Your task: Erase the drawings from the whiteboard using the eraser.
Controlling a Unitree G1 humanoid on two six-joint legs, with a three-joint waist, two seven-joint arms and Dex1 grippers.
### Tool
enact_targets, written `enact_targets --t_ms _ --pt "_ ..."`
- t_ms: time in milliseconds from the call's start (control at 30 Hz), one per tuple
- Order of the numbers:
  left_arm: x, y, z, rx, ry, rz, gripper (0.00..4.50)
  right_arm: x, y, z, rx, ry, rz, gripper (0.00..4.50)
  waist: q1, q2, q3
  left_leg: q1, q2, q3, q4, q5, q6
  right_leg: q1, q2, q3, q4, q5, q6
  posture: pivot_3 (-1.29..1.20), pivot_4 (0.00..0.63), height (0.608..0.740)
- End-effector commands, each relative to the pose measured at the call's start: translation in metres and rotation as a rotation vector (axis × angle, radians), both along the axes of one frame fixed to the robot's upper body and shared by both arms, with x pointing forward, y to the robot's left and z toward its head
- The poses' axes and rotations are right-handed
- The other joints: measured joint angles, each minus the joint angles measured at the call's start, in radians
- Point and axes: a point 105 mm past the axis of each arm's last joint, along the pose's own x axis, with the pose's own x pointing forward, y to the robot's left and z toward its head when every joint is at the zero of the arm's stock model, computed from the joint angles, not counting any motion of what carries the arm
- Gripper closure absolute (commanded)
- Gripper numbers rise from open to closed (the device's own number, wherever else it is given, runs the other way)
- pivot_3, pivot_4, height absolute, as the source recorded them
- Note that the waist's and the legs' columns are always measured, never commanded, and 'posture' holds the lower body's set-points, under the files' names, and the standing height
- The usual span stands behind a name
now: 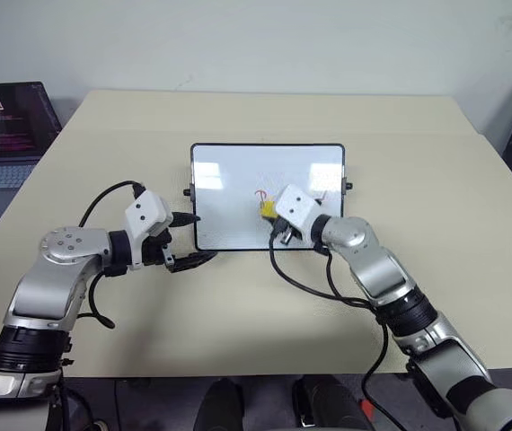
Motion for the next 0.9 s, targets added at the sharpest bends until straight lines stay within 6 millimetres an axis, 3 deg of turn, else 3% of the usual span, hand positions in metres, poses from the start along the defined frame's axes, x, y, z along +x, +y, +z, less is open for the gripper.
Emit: enact_targets --t_ms 33,133,200,333,500,567,733,800,900 --pt "-0.003 0.001 0.016 0.007 -0.063 -0.010 0.00 0.004 -0.003 0.007 -0.016 -0.054 -0.023 3.38 0.000 0.000 0.000 0.000 0.000 0.000 0.000 0.000 0.000 0.000 0.000 0.000 0.001 0.000 0.000 0.00 0.150 0.740" --pt "-0.003 0.001 0.016 0.006 -0.060 -0.011 0.00 0.027 -0.015 0.033 0.015 -0.209 -0.153 3.38 -0.001 0.000 0.000 0.001 0.000 0.000 0.001 0.000 0.000 0.000 0.001 0.000 0.002 0.000 0.000 0.00 0.150 0.740" --pt "-0.003 0.001 0.015 0.005 -0.059 -0.013 0.00 0.030 -0.020 0.037 0.016 -0.230 -0.175 3.38 -0.001 0.000 0.000 0.001 0.000 0.001 0.001 0.000 0.000 0.000 0.001 0.000 0.002 0.000 0.000 0.00 0.150 0.740" --pt "-0.003 0.000 0.015 0.003 -0.057 -0.017 0.00 0.026 -0.023 0.020 -0.047 -0.161 -0.142 3.38 0.001 0.000 0.000 0.000 0.000 0.001 0.001 0.000 0.000 0.000 0.000 0.000 0.001 0.000 0.000 0.00 0.150 0.740" --pt "-0.003 0.000 0.014 0.002 -0.053 -0.020 0.00 0.003 -0.017 -0.009 -0.128 -0.019 -0.020 3.38 0.002 -0.001 0.000 0.001 0.000 0.000 0.000 0.000 0.000 0.001 0.000 0.000 0.001 0.000 0.000 0.00 0.150 0.740" --pt "-0.003 -0.001 0.013 0.002 -0.051 -0.021 0.00 0.007 -0.017 -0.003 -0.123 -0.059 -0.040 3.38 0.001 -0.001 0.000 0.001 0.000 0.000 0.001 0.000 0.000 0.001 0.000 0.000 0.001 0.000 0.000 0.00 0.150 0.740" --pt "-0.003 -0.001 0.012 0.006 -0.046 -0.027 0.00 0.028 -0.020 0.035 -0.043 -0.262 -0.155 3.38 -0.005 0.000 0.000 0.002 0.000 0.001 0.001 0.000 0.000 0.001 0.001 0.000 0.002 0.000 0.000 0.00 0.150 0.740" --pt "-0.003 -0.001 0.013 0.005 -0.046 -0.026 0.00 0.026 -0.017 0.032 -0.042 -0.238 -0.136 3.38 -0.005 0.000 0.000 0.002 0.000 0.001 0.001 0.000 0.000 0.001 0.001 0.000 0.002 0.000 0.000 0.00 0.150 0.740" --pt "-0.003 -0.001 0.012 0.005 -0.046 -0.025 0.00 0.013 -0.010 0.009 -0.091 -0.122 -0.053 3.38 -0.003 0.000 0.000 0.001 0.000 0.001 0.001 0.000 0.000 0.001 0.001 0.000 0.002 0.000 0.000 0.00 0.150 0.740"
